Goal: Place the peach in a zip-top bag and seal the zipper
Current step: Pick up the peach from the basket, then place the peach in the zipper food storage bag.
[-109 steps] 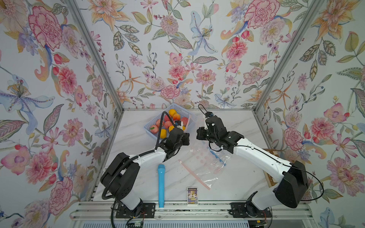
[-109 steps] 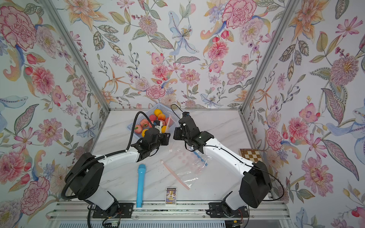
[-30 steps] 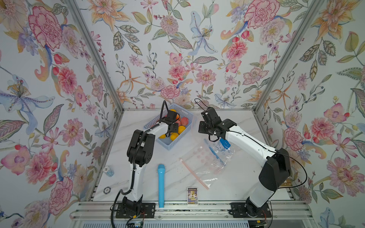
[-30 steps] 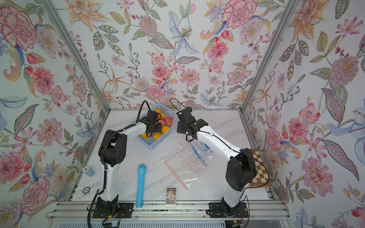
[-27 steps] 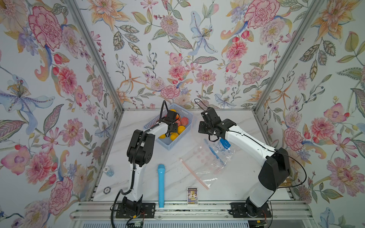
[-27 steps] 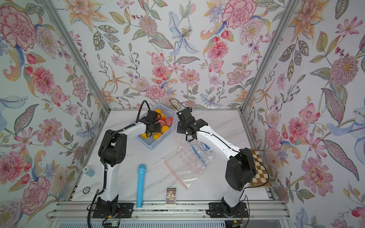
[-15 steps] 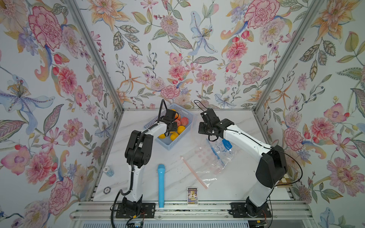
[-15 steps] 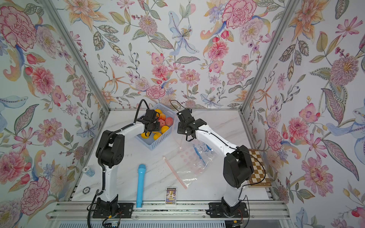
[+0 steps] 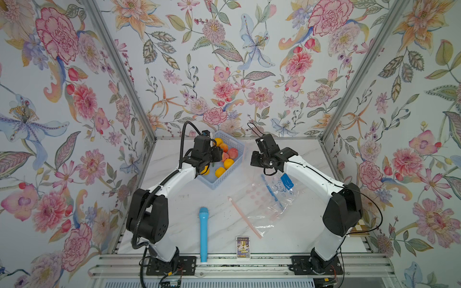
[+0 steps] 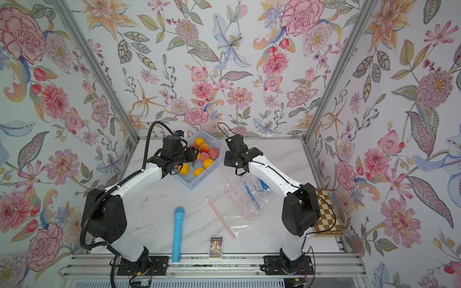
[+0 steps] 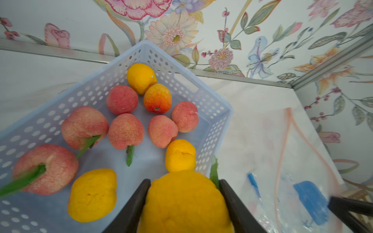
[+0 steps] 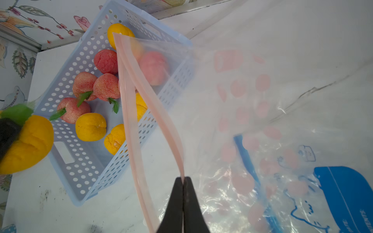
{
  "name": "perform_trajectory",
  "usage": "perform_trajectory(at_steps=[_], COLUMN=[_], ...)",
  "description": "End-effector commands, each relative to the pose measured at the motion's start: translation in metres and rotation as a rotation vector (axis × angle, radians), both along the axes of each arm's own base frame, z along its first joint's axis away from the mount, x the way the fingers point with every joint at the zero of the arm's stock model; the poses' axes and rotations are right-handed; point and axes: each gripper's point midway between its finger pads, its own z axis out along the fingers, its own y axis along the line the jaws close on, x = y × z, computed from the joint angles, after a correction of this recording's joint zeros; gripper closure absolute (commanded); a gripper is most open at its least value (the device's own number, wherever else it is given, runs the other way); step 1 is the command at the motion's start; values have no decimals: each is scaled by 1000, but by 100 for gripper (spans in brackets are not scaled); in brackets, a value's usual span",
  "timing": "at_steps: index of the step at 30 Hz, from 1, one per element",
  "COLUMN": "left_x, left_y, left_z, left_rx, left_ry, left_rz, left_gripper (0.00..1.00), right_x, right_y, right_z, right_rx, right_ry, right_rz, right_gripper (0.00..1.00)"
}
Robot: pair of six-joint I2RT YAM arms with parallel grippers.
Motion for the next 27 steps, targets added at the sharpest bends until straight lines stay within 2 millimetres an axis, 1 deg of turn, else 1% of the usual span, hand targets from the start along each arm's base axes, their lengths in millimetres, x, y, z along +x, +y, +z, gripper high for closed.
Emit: perform_trajectory(at_steps=[1, 2, 6, 9, 12, 13, 16, 18, 20, 22, 27], left_x=[-20, -28, -47, -55, -58, -55, -49, -44, -40, -35, -26], left_y=[-32, -38, -67, -89, -108, -115, -125, -128, -128, -126, -120], left_z=[26, 40, 62, 67, 69, 57, 43, 32, 20, 9, -12], left_rx=[-191, -217, -266, -283, -298, -289, -283, -276, -260, -241, -189], left_ry=[-46, -77, -141, -167, -173, -149, -123, -101, -83, -65, -36], left_rz=[-110, -130, -208, -261, -309, -316, -322, -314, -297, -273, -214], left_gripper=[63, 63, 63, 64, 64, 64, 64, 64, 63, 60, 54], right_x=[4, 3, 1, 0, -2, -3, -5, -7, -9, -12, -17], right_y=[9, 10, 13, 15, 15, 16, 18, 19, 21, 23, 30], right_z=[6, 7, 10, 13, 16, 17, 20, 24, 26, 30, 40], right_rx=[44, 50, 68, 75, 78, 80, 83, 88, 92, 101, 136], right_ry=[-1, -2, -9, -14, -20, -21, -26, -32, -36, -40, -53], right_rz=[15, 20, 32, 38, 40, 43, 49, 52, 57, 62, 81], right_gripper=[100, 100, 100, 100, 100, 100, 100, 100, 100, 100, 100])
